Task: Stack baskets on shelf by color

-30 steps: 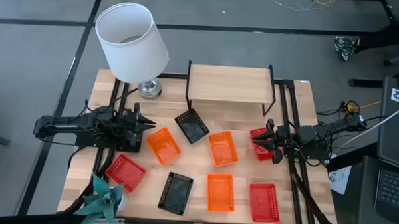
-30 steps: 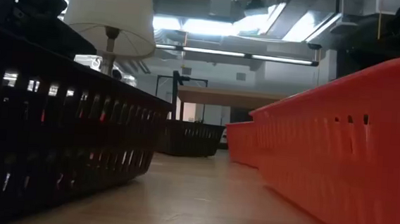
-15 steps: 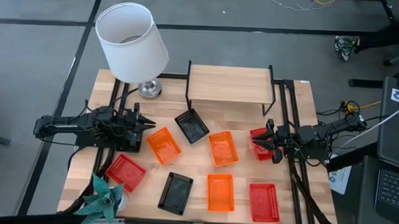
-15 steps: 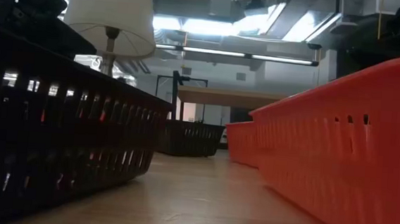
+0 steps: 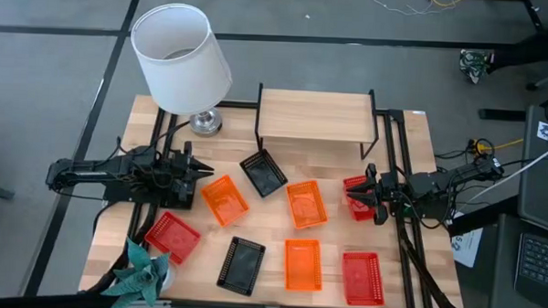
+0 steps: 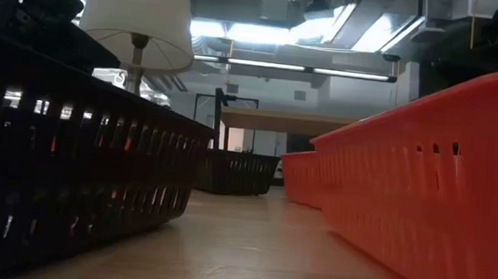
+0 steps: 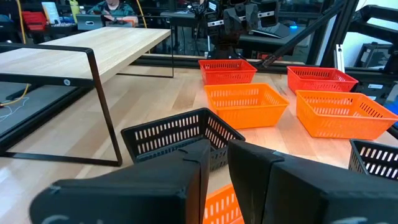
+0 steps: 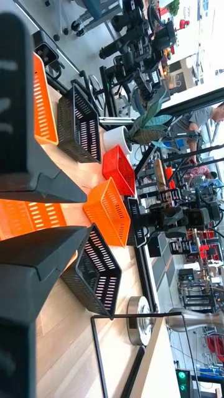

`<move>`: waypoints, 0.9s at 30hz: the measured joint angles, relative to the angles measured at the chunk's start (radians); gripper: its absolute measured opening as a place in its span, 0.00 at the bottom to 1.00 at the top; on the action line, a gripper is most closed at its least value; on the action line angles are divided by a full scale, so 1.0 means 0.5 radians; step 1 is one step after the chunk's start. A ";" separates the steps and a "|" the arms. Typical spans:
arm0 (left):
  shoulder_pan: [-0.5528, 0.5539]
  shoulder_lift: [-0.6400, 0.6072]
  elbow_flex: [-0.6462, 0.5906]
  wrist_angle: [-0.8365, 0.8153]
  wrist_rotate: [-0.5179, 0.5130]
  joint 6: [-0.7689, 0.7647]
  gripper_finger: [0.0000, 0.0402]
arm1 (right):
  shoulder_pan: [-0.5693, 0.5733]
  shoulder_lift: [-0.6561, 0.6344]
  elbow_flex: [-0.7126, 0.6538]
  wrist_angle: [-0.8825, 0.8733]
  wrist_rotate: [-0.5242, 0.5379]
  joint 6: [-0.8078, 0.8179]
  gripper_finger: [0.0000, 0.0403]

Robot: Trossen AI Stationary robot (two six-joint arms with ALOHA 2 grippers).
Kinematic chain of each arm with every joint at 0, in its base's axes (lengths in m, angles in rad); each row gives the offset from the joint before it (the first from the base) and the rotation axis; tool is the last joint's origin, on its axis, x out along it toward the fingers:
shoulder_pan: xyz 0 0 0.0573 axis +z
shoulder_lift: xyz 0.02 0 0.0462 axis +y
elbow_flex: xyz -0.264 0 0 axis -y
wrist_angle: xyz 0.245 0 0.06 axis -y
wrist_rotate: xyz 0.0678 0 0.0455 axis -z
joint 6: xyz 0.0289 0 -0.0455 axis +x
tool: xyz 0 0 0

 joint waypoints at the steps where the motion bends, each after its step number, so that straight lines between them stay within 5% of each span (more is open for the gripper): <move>1: 0.000 0.000 0.001 0.000 0.000 -0.001 0.13 | 0.000 0.001 0.000 0.003 0.000 0.000 0.18; 7: 0.000 0.000 0.000 0.000 0.000 0.000 0.13 | 0.000 0.001 0.000 0.092 0.001 -0.012 0.18; 15: 0.000 0.000 0.001 0.001 0.000 0.000 0.13 | 0.000 0.001 -0.001 0.409 0.072 -0.445 0.18; 23: -0.001 0.001 -0.002 0.090 -0.027 -0.114 0.13 | 0.000 0.000 -0.001 1.009 0.655 -0.915 0.18; 27: 0.000 0.001 -0.001 0.169 -0.065 -0.143 0.13 | -0.001 0.000 0.000 1.038 0.906 -0.771 0.18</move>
